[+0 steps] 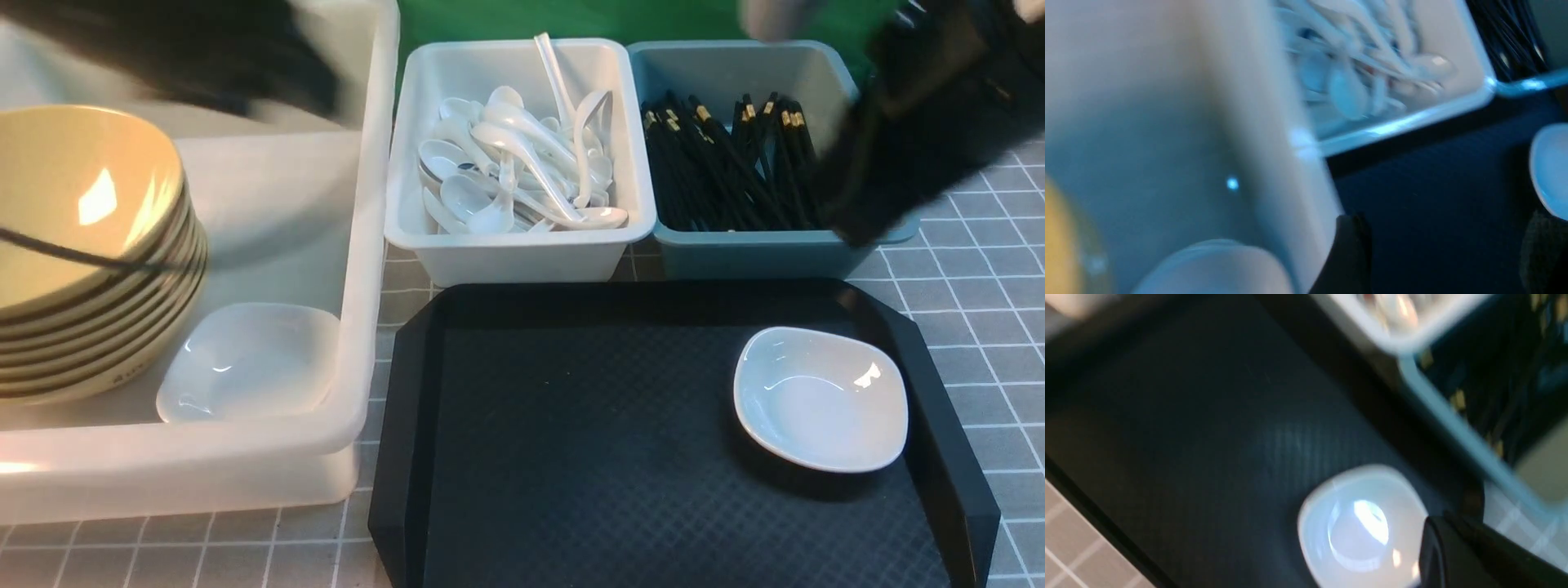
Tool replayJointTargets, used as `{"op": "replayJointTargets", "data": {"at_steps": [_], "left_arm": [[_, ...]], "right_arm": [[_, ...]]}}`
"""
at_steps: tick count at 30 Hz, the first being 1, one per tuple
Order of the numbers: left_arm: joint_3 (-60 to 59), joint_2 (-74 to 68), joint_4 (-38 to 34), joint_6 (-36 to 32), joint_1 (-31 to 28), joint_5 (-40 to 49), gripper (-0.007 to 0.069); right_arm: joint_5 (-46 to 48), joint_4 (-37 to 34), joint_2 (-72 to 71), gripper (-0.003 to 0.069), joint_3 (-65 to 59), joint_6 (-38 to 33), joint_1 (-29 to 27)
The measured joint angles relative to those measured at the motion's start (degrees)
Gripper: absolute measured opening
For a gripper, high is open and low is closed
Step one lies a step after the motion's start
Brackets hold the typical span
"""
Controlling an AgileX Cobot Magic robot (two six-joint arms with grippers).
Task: On grey table put chopsticks spoon bowls plates into blue grey white boxes.
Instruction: 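Grasp the small white bowl on the black tray by its rim with the left gripper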
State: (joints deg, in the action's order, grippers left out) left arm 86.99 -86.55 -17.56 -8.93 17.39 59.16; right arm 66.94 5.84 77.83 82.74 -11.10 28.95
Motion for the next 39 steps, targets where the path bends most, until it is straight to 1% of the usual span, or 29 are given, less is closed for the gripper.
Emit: {"op": "replayJointTargets", "data": {"at_steps": [1, 4, 8, 11, 16, 19, 24, 27, 28, 31, 32, 35, 36, 38, 39], "left_arm": [[0.00, -2.49, 1.26, 1.04, 5.89, -2.33, 0.0463], [0.00, -8.34, 1.92, 2.20, 14.62, -7.11, 0.0463], [0.37, -17.21, 0.25, 2.37, 23.09, -15.05, 0.0463], [2.59, -23.44, -0.39, 2.40, 27.04, -18.38, 0.0463], [9.07, -32.31, -0.39, 2.40, 30.01, -21.45, 0.0463], [13.50, -37.33, -0.17, 2.44, 30.16, -21.84, 0.0462], [20.24, -44.37, 2.49, 4.60, 30.10, -22.05, 0.0461], [22.21, -46.35, 3.08, 5.64, 30.10, -21.86, 0.0454], [23.78, -48.00, 3.37, 6.37, 30.10, -20.85, 0.0426], [24.78, -48.48, 3.55, 6.53, 30.10, -20.22, 0.0377], [24.97, -48.54, 3.64, 6.53, 30.10, -19.97, 0.0339], [25.29, -48.16, 4.43, 6.97, 30.04, -17.33, 0.0131], [25.29, -47.94, 4.35, 6.97, 29.99, -17.08, 0.0122], [25.35, -46.00, 4.66, 6.79, 29.72, -15.06, 0.0060], [25.35, -45.14, 5.17, 6.71, 29.58, -13.66, 0.0043]], "right_arm": [[0.18, 0.14, -1.46, 0.0036, -2.34, 0.96, -1.30], [0.30, 0.15, -6.32, 0.0036, -6.15, 2.40, -2.90], [1.69, 0.11, -13.78, 0.0036, -11.88, 3.79, -3.40], [3.51, 0.01, -18.86, 0.0037, -15.54, 4.20, -3.40], [4.50, 0.01, -24.53, 0.0038, -19.11, 5.38, -3.40], [5.10, 0.01, -26.35, 0.0038, -20.05, 5.42, -3.40], [5.18, 0.01, -27.68, 0.0039, -20.85, 5.44, -3.40], [5.24, 0.01, -27.74, 0.0041, -20.85, 5.44, -3.40], [5.24, 0.01, -27.74, 0.0042, -20.91, 5.44, -3.40], [5.24, 0.01, -27.74, 0.0042, -20.91, 5.44, -3.40], [5.24, 0.01, -27.74, 0.0042, -20.91, 5.44, -3.40], [5.24, 0.01, -27.74, 0.0043, -20.91, 5.25, -3.40], [5.24, 0.01, -27.74, 0.0043, -20.91, 5.25, -3.40], [4.93, -0.03, -27.74, 0.0043, -20.91, 5.25, -3.40], [4.68, -0.08, -27.74, 0.0043, -20.91, 5.19, -3.40]]}}
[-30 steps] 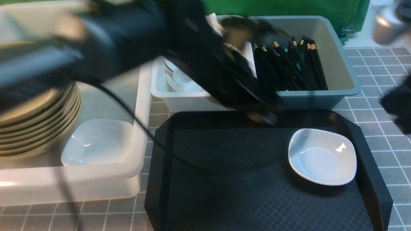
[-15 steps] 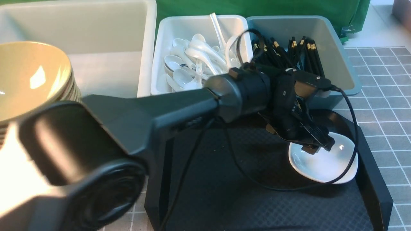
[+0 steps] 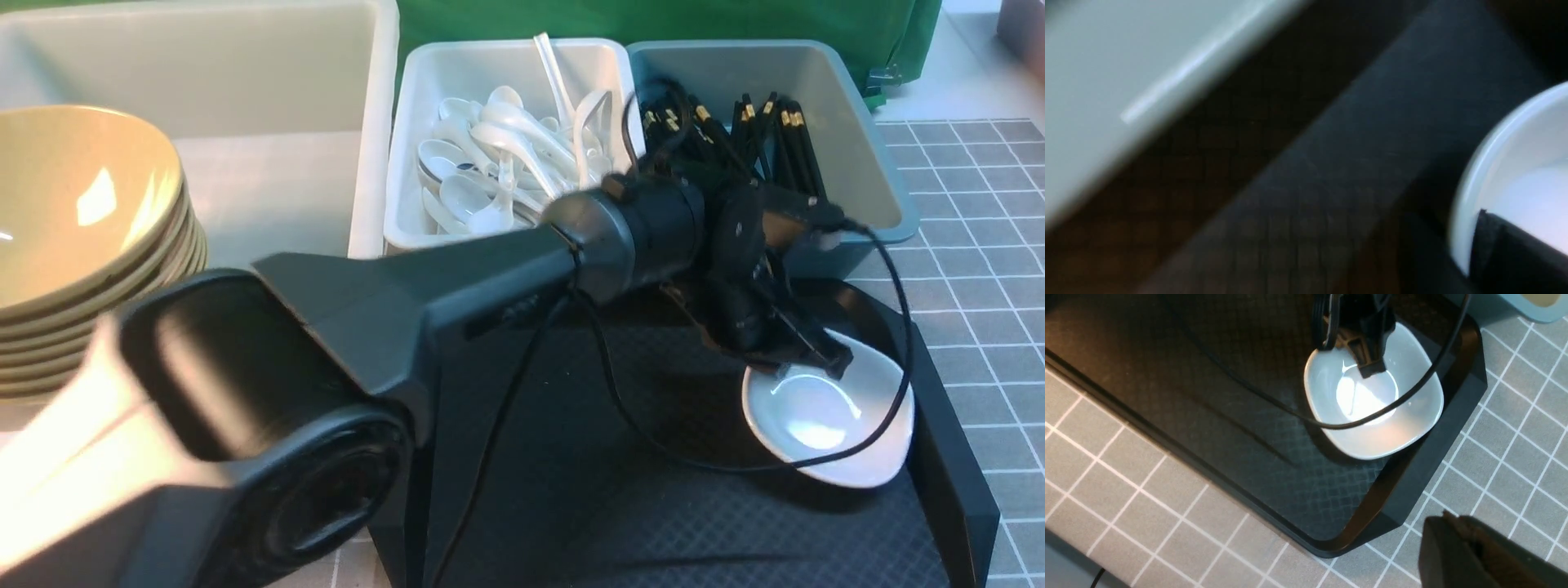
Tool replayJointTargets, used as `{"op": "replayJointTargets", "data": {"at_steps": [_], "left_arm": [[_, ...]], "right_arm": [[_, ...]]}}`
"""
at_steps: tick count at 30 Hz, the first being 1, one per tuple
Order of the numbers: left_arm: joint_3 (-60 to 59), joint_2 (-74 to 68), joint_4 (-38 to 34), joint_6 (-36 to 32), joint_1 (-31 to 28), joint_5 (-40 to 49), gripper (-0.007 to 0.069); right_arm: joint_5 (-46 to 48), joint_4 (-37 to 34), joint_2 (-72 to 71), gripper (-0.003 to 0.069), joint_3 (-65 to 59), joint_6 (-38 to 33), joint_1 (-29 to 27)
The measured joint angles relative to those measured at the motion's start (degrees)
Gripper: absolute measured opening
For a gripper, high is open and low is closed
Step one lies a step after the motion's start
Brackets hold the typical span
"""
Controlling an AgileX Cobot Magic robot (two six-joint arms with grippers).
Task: On grey table put chopsticks spoon bowls plates into blue grey white boxes.
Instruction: 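Grasp the small white bowl on the black tray by its rim with the left gripper, then place the white bowl into the white bin with the other dishes with the left gripper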
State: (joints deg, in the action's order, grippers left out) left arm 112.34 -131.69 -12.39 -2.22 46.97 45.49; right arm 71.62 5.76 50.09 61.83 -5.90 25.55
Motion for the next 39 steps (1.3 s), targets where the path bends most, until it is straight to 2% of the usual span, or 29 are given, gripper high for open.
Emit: {"op": "replayJointTargets", "data": {"at_steps": [2, 6, 10, 12, 13, 18, 24, 30, 35, 37, 39], "left_arm": [[-0.06, 4.87, 3.25, -0.38, -0.96, 5.08, 0.0006], [-0.17, 12.86, 8.23, -0.55, -3.80, 11.09, 0.0001], [-1.59, 25.61, 12.98, -0.44, -9.74, 18.74, 0.0000], [-6.79, 33.89, 14.21, -0.18, -15.95, 20.44, 0.0000], [-7.97, 35.14, 14.27, -0.11, -16.44, 20.48, 0.0000], [-27.86, 50.69, 14.01, 0.51, -30.47, 16.56, 0.0000], [-42.66, 58.16, 13.51, -0.54, -41.47, 8.06, 0.0000], [-45.39, 55.80, 12.69, -5.70, -43.67, 6.37, 0.0000], [-45.90, 50.35, 7.25, -11.29, -43.67, 4.89, 0.0001], [-45.90, 48.67, 6.00, -13.59, -43.67, 4.87, 0.0011], [-45.90, 47.46, 5.88, -16.15, -43.67, 5.05, 0.0052]], "right_arm": [[-1.62, -1.02, 0.54, 0.0043, 0.00, -1.35, 0.00], [-3.10, -4.84, 3.19, 0.0043, 0.70, -4.49, 0.00], [-4.55, -12.28, 8.23, 0.0043, 3.53, -9.82, 0.00], [-6.04, -15.82, 10.98, 0.0043, 6.08, -12.23, 1.00], [-6.16, -16.11, 11.30, 0.0043, 6.47, -12.42, 1.16], [-9.99, -17.44, 14.66, 0.0043, 9.41, -13.43, 7.11], [-12.77, -17.70, 18.30, 0.0045, 9.79, -13.43, 10.51], [-13.10, -17.64, 20.29, 0.0045, 9.79, -13.43, 10.96], [-13.47, -17.64, 20.29, 0.0045, 9.79, -13.43, 10.95], [-13.53, -17.64, 20.29, 0.0045, 9.79, -13.43, 10.95], [-13.53, -17.64, 20.29, 0.0045, 9.79, -13.43, 10.95]]}}
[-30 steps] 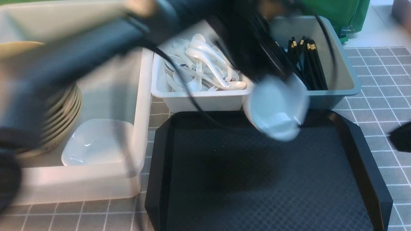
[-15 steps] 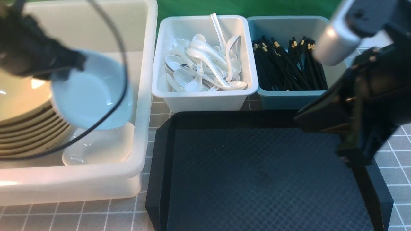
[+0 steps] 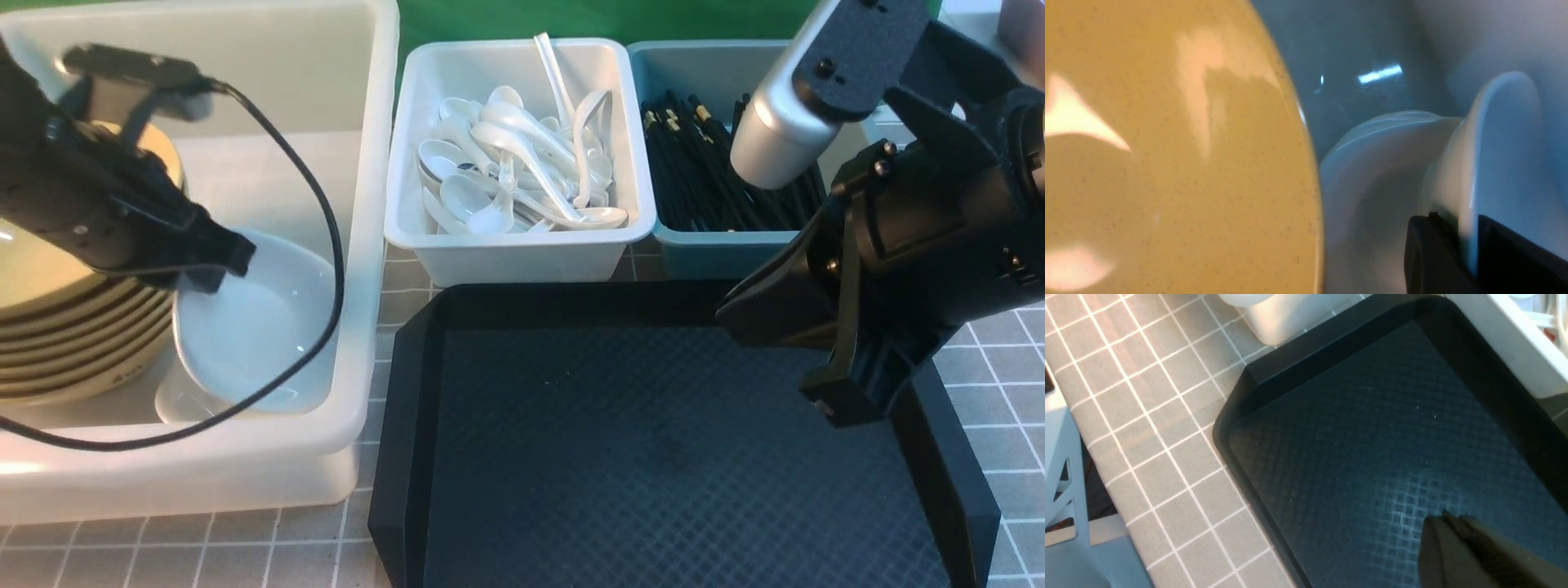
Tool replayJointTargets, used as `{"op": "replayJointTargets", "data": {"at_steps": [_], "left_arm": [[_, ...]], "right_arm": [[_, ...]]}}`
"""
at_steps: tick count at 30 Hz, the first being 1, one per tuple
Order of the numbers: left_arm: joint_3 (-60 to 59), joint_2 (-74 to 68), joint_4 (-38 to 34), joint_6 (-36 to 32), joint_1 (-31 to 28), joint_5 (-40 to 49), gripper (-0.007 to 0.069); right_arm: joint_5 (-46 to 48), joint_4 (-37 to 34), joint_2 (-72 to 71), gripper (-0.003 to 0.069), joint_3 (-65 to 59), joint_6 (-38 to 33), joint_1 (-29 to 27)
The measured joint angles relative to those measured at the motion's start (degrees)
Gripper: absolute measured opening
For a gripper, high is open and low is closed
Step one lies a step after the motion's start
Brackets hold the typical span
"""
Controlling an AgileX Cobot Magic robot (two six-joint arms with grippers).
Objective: On grey table put chopsticks spoon bowls plates into blue grey white boxes.
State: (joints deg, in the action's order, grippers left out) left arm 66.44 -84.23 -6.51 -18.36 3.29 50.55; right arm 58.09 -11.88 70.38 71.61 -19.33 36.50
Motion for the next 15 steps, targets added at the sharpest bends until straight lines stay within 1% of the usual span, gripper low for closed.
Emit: {"op": "replayJointTargets", "data": {"at_steps": [1, 2, 3, 5, 6, 8, 10, 11, 12, 13, 15], "left_arm": [[0.00, -0.13, 0.33, -0.70, 0.00, 0.14, 0.0075], [0.00, -0.13, 0.81, -1.40, 0.00, 0.36, 0.0126], [0.00, -0.13, 1.17, -1.90, 0.00, 0.55, 0.0153], [0.18, -0.13, 2.36, -2.31, 0.00, 1.25, 0.0251], [0.29, -0.13, 2.78, -2.31, 0.00, 1.52, 0.0281], [1.79, -0.05, 3.84, -1.94, 0.00, 3.32, 0.0398], [3.84, 0.65, 3.81, -0.97, 0.00, 5.83, 0.0465], [5.68, 1.46, 3.81, 0.11, 0.06, 7.45, 0.0493], [7.46, 2.42, 3.87, 1.37, 0.06, 8.93, 0.0504], [8.95, 3.38, 4.08, 2.54, 0.06, 10.07, 0.0505], [11.79, 6.21, 4.35, 4.84, 0.10, 12.56, 0.0478]], "right_arm": [[0.00, 0.00, 0.00, 0.0045, 0.00, 0.00, 0.02], [0.00, 0.00, 0.00, 0.0045, 0.00, 0.00, 0.06], [0.00, 0.00, 0.00, 0.0045, 0.00, 0.00, 0.06], [0.00, 0.00, 0.00, 0.0045, 0.00, 0.00, 0.06], [0.00, 0.00, 0.00, 0.0045, 0.00, 0.00, 0.06], [0.00, 0.05, 0.00, 0.0045, 0.00, -0.05, 0.06], [0.00, 0.05, 0.00, 0.0045, 0.00, -0.05, 0.06], [0.00, 0.11, 0.00, 0.0045, 0.00, -0.05, 0.06], [0.00, 0.31, 0.00, 0.0045, 0.00, -0.11, 0.06], [0.00, 0.57, 0.00, 0.0045, 0.00, -0.11, 0.06], [0.00, 1.42, 0.00, 0.0045, 0.00, -0.23, 0.06]]}}
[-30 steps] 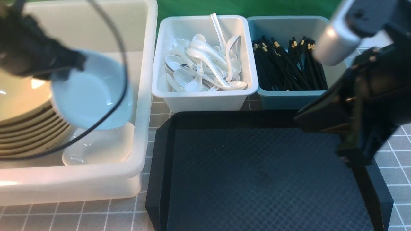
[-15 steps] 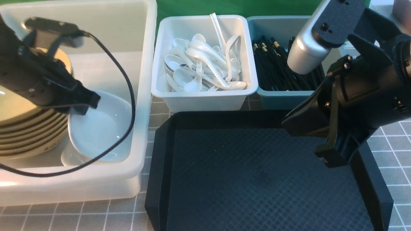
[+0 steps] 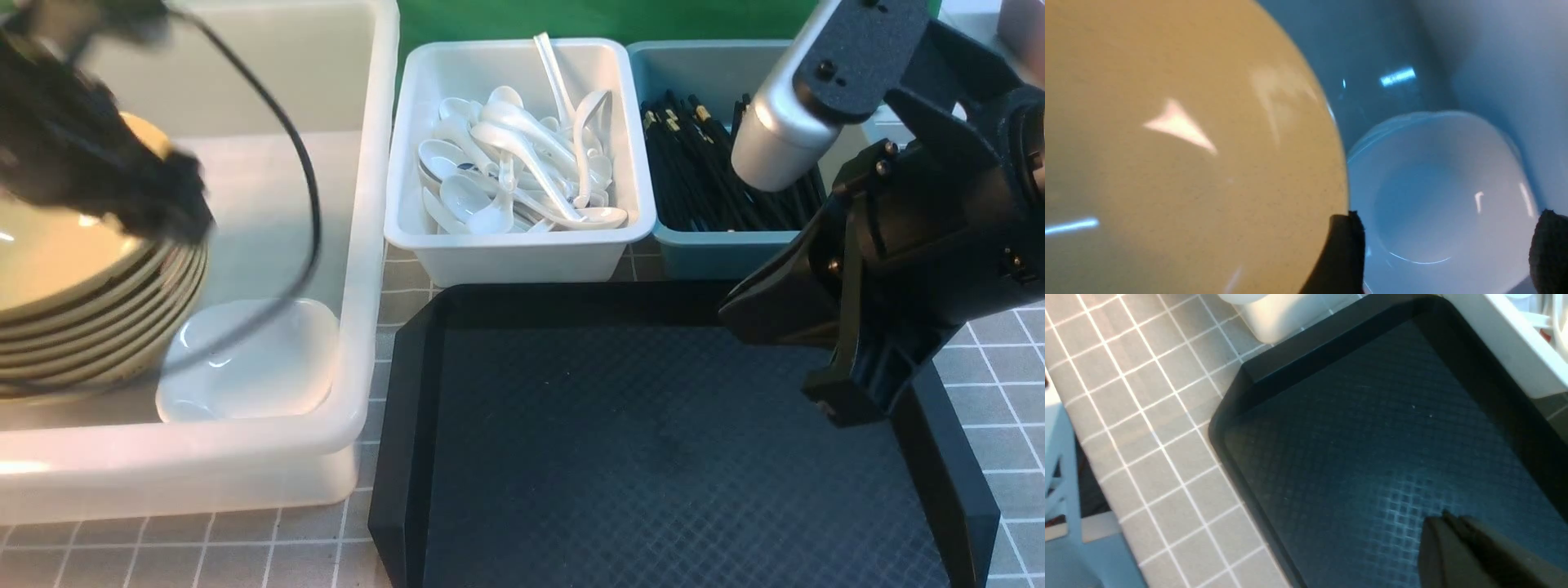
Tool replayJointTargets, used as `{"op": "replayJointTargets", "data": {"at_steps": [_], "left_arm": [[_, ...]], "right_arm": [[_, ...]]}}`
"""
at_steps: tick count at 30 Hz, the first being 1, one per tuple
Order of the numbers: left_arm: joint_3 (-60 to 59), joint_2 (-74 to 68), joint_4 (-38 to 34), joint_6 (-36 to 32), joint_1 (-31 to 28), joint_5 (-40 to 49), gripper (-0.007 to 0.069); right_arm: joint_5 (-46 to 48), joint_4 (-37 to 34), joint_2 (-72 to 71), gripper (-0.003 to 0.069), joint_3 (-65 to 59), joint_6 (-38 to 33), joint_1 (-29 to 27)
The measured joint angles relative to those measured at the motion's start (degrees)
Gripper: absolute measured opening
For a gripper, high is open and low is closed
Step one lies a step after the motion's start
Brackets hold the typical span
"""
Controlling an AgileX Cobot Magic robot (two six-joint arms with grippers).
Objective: On grey table put chopsticks spoon bowls plates into blue grey white boxes.
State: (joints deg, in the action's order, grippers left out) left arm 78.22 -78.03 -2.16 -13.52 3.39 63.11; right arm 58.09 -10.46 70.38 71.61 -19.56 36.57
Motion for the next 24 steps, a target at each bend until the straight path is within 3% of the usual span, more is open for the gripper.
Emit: {"op": "replayJointTargets", "data": {"at_steps": [2, 3, 4, 9, 16, 24], "left_arm": [[1.09, 5.00, 0.86, 1.88, 0.14, 2.29, 0.0386], [1.09, 5.54, 0.97, 2.02, 0.19, 2.29, 0.0376], [0.32, 10.66, 1.39, 2.74, 0.19, 3.38, 0.0277], [-7.56, 24.22, 1.45, 3.41, 0.19, 2.86, 0.0032], [-27.97, 43.19, 1.40, 3.41, 0.19, -3.86, -0.0011], [-46.46, 67.05, 1.40, 3.41, 0.25, -14.48, -0.0011]], "right_arm": [[0.00, 0.92, -0.06, 0.0045, 0.00, 0.06, 0.00], [0.00, 0.97, -0.06, 0.0045, 0.00, 0.15, 0.00], [0.00, 1.34, -0.31, 0.0045, 0.00, 0.21, 0.00], [-0.45, 1.45, -2.65, 0.0045, 0.00, 0.21, 0.00], [-7.78, 1.45, -11.15, 0.0045, -3.50, 0.35, 0.00], [-28.27, -2.25, -31.69, 0.0045, -22.53, 0.40, 0.00]]}}
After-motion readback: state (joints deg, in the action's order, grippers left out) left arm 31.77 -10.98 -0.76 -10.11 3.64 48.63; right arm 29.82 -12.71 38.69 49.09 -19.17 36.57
